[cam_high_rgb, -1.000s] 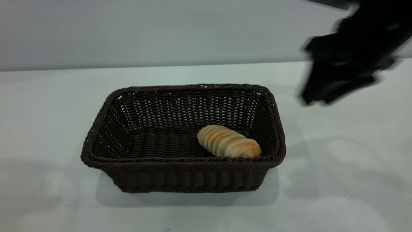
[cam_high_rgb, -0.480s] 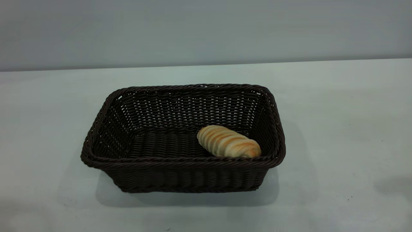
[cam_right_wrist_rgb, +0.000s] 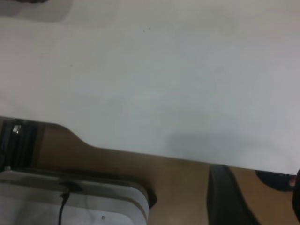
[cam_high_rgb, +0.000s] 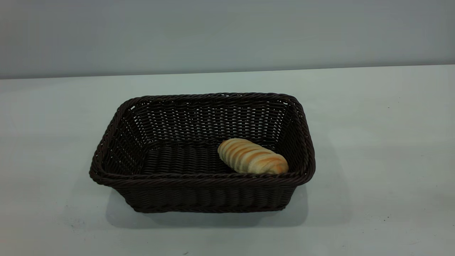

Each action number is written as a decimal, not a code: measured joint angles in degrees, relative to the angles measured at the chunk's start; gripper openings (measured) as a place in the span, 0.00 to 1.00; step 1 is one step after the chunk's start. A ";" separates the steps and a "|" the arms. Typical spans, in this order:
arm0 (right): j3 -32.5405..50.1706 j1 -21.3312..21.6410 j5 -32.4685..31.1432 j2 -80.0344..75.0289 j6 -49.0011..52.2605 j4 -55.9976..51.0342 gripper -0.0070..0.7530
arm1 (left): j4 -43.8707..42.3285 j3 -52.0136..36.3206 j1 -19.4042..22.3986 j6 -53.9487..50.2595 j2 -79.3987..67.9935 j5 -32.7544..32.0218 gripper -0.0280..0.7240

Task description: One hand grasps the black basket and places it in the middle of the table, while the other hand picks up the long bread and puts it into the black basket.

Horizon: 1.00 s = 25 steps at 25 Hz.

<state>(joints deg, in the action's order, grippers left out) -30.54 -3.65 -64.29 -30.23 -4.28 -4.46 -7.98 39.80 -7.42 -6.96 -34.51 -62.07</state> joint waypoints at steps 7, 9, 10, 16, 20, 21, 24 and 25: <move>1.13 0.00 -0.46 6.86 -0.77 -0.06 0.45 | 0.29 -5.90 0.00 0.01 9.63 0.52 0.72; 1.67 0.00 0.37 6.92 -1.12 -0.01 0.45 | 1.08 -7.46 0.00 0.01 11.57 0.52 0.72; 1.86 0.00 0.57 6.92 -1.12 -0.01 0.45 | 1.64 -8.45 0.00 0.01 12.35 0.58 0.72; 2.29 0.00 2.00 7.94 -1.32 0.03 0.45 | 2.87 -10.34 0.00 0.01 13.92 -0.36 0.72; 2.41 0.00 1.93 9.96 -1.31 0.27 0.45 | 2.81 -10.34 0.00 0.01 13.98 -3.91 0.72; 2.62 0.00 1.84 10.54 -1.32 0.41 0.44 | 2.81 -10.39 0.00 0.01 13.98 -3.94 0.72; 3.27 0.00 1.23 12.01 -1.32 0.81 0.43 | 2.81 -11.39 0.00 0.01 13.98 -2.96 0.72; 3.31 0.00 1.23 12.50 -1.32 0.81 0.42 | 2.81 -11.56 0.00 0.01 13.98 -2.80 0.72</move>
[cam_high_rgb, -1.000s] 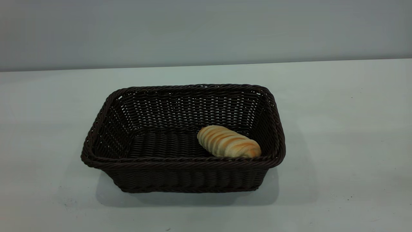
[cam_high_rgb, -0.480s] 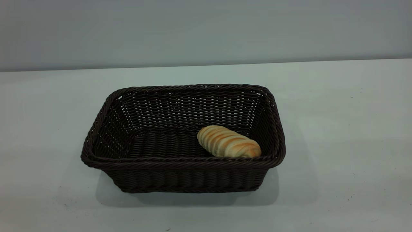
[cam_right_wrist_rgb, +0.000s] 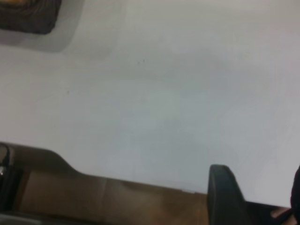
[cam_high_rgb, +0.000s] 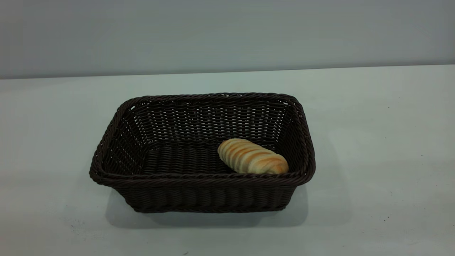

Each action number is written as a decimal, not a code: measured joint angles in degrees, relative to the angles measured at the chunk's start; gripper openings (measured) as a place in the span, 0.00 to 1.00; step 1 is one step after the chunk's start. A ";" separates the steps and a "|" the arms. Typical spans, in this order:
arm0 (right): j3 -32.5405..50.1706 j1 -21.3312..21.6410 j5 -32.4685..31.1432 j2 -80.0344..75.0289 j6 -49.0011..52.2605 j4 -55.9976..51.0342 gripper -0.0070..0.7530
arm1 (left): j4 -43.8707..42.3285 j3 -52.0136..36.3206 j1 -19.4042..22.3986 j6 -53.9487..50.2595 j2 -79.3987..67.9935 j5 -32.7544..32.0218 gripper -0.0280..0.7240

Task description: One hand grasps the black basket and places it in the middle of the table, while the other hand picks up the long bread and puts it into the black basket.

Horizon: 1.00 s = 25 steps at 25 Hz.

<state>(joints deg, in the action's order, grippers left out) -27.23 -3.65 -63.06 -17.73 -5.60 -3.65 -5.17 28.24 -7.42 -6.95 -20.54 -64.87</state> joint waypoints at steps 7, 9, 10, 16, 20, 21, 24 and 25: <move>0.17 -0.90 -0.14 1.52 0.20 0.21 0.41 | 0.00 -0.18 0.00 0.00 0.00 0.36 0.72; 0.17 -2.00 -0.14 1.52 0.34 0.28 0.41 | 0.00 -0.18 0.00 0.00 0.00 0.36 0.72; 0.17 -2.14 -0.14 1.52 0.49 0.22 0.41 | 0.00 -0.18 0.00 0.00 0.00 0.36 0.72; 0.22 -2.21 -0.18 1.57 0.58 0.06 0.41 | 0.00 -0.18 0.00 0.00 0.00 0.36 0.72; 0.22 -2.21 -0.18 1.57 0.63 0.06 0.41 | 0.00 -0.18 0.00 0.00 0.33 0.36 0.72; 0.22 -2.21 -0.18 1.57 0.63 0.01 0.41 | 0.00 -0.18 0.07 0.00 1.02 0.41 0.72; 0.22 -2.21 -0.18 1.57 0.63 0.01 0.41 | 0.00 -0.18 1.61 0.00 5.56 0.42 0.72; 0.22 -2.21 -0.18 1.57 0.63 0.01 0.41 | 0.00 -0.18 1.92 0.00 7.73 0.42 0.72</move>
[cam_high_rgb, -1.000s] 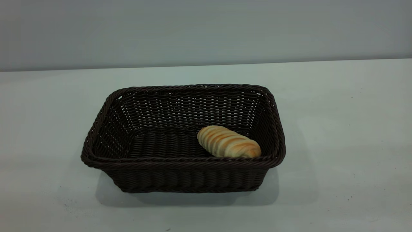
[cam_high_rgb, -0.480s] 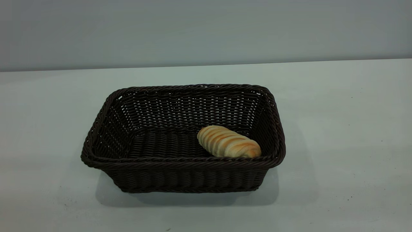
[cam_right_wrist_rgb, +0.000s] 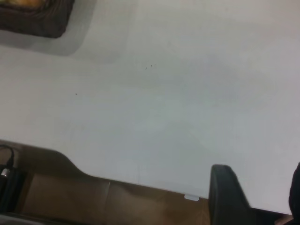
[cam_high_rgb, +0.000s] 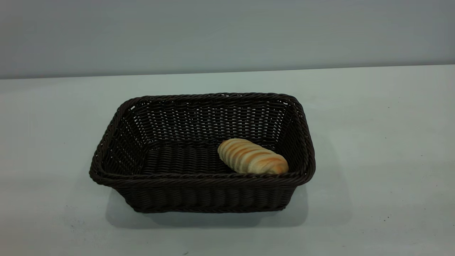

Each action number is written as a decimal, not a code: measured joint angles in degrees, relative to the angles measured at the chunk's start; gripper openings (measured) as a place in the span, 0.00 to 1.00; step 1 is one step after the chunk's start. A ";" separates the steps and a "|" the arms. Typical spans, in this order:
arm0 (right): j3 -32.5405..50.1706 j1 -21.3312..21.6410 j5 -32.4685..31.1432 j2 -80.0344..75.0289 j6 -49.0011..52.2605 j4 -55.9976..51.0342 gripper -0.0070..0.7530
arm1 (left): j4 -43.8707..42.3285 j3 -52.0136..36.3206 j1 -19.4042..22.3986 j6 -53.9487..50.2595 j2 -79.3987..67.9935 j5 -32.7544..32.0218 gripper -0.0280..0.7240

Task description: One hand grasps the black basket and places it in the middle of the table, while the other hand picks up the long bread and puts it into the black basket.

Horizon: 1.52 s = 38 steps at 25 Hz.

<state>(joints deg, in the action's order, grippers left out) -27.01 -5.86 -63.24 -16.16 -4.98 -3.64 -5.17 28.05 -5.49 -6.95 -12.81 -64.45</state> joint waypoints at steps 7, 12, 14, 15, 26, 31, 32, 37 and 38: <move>0.00 1.82 -0.07 4.09 0.00 -0.36 0.41 | -0.05 0.00 0.44 0.00 10.84 -0.34 0.72; 0.00 7.41 -0.50 9.35 0.00 -0.36 0.41 | -0.05 0.00 3.08 0.00 11.48 -0.60 0.72; 0.00 8.36 -0.63 10.80 0.00 -0.36 0.41 | -0.05 0.00 3.65 0.00 11.48 -0.60 0.72; 0.00 8.51 -0.70 11.03 0.00 -0.41 0.41 | -0.05 0.00 3.65 0.00 11.52 -0.60 0.72; 0.00 7.43 -0.75 11.05 0.00 -0.55 0.41 | -0.05 0.00 3.65 0.00 13.94 -0.93 0.72; 0.00 7.43 -0.75 11.09 0.00 -0.59 0.41 | -0.05 0.00 3.65 0.00 13.94 -0.96 0.72; 0.00 7.43 -0.75 11.09 0.00 -0.59 0.41 | -0.05 0.00 3.65 0.00 13.94 -0.96 0.72; 0.00 7.43 -0.75 11.09 0.05 -0.59 0.41 | -0.05 0.00 3.65 0.00 13.94 -0.96 0.72; 0.00 7.43 -0.75 11.09 0.05 -0.59 0.41 | -0.05 0.00 3.65 0.00 13.94 -0.96 0.72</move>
